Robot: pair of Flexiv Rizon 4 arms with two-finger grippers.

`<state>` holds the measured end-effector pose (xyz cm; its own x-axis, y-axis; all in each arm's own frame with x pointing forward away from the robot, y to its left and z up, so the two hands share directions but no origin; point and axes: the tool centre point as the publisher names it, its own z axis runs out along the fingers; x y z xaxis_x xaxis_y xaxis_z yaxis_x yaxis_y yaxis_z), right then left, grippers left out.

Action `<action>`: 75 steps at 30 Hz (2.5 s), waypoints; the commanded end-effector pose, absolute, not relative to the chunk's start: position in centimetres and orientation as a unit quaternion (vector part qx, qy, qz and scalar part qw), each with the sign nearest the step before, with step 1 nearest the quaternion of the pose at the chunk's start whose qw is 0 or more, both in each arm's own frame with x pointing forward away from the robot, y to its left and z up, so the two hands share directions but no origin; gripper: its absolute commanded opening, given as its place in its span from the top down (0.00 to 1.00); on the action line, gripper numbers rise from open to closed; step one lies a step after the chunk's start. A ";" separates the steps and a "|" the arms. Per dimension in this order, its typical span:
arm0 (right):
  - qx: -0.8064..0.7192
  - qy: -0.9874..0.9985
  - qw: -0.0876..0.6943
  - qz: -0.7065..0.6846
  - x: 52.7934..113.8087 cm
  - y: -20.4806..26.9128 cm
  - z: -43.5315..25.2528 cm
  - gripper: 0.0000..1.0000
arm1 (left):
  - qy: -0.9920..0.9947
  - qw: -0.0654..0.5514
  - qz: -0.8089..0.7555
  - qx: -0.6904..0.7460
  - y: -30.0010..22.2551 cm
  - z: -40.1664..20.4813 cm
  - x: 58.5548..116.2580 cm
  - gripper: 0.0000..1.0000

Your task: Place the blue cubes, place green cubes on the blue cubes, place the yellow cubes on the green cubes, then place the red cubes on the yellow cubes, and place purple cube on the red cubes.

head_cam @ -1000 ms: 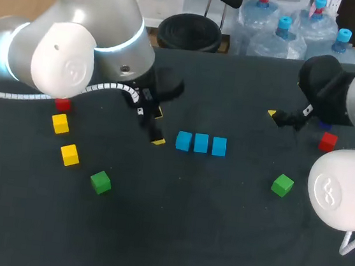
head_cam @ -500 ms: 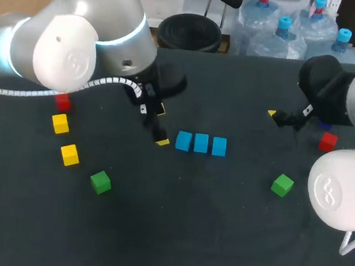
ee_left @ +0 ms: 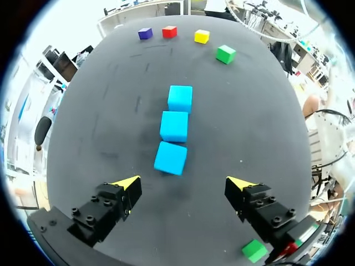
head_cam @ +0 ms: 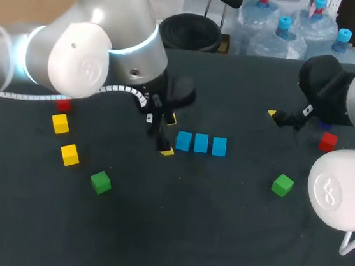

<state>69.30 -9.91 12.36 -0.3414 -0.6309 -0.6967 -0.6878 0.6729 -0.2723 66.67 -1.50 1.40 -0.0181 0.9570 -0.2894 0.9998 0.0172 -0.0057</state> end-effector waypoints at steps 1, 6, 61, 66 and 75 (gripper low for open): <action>-0.403 0.818 0.408 0.035 69.3 -10.0 12.5 0.00 | 0.704 0.100 -0.103 0.696 -2.3 0.8 67.7 0.00; -0.403 0.818 0.408 0.035 69.3 -10.0 12.5 0.00 | 0.699 0.102 -0.099 0.701 -2.6 0.4 68.4 0.00; -0.403 0.818 0.408 0.035 69.3 -10.0 12.5 0.00 | 0.737 0.045 -0.095 0.667 -2.8 0.0 67.6 0.87; -0.403 0.818 0.408 0.035 69.3 -10.0 12.5 0.00 | 0.745 0.046 -0.096 0.658 -2.9 0.0 67.7 0.91; -0.403 0.818 0.408 0.035 69.3 -10.0 12.5 0.00 | 0.755 0.042 -0.093 0.648 -2.8 -0.2 67.6 0.97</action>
